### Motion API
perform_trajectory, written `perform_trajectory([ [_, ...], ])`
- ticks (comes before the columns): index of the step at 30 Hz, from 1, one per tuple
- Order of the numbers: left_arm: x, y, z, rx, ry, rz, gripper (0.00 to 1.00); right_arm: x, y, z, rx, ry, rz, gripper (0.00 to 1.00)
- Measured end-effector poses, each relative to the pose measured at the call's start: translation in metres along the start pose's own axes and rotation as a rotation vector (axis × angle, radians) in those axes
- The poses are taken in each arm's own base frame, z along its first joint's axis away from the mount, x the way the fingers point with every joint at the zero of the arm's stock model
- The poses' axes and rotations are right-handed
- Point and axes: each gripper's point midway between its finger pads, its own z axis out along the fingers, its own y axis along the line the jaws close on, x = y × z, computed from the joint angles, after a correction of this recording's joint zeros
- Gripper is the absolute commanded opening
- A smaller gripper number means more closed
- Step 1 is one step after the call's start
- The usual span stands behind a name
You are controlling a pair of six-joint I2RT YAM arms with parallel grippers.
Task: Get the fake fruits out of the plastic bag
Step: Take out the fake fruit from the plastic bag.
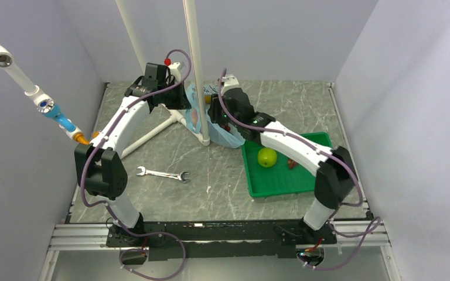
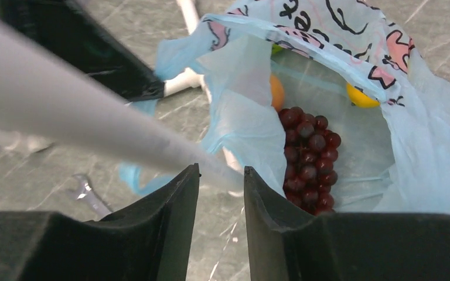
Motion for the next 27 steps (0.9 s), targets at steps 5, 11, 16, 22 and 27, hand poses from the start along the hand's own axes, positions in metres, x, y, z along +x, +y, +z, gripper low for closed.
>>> perform_trajectory([
  [5, 0.0, 0.0, 0.0, -0.002, 0.0, 0.0, 0.0, 0.018, -0.018, 0.042, 0.079, 0.065, -0.007, 0.35],
  [11, -0.001, 0.002, 0.0, -0.009, -0.002, 0.002, 0.0, 0.05, -0.066, 0.082, 0.156, 0.154, 0.021, 0.46],
  [16, -0.001, 0.002, 0.0, -0.01, -0.003, 0.004, 0.0, 0.089, -0.118, 0.107, 0.202, 0.287, 0.045, 0.65],
  [22, -0.001, 0.002, 0.0, -0.01, -0.003, 0.004, 0.0, 0.133, -0.128, 0.116, 0.158, 0.435, 0.011, 0.82],
  [27, -0.001, 0.002, 0.0, -0.009, -0.002, 0.004, 0.0, 0.15, -0.119, 0.114, 0.106, 0.489, -0.041, 0.91],
])
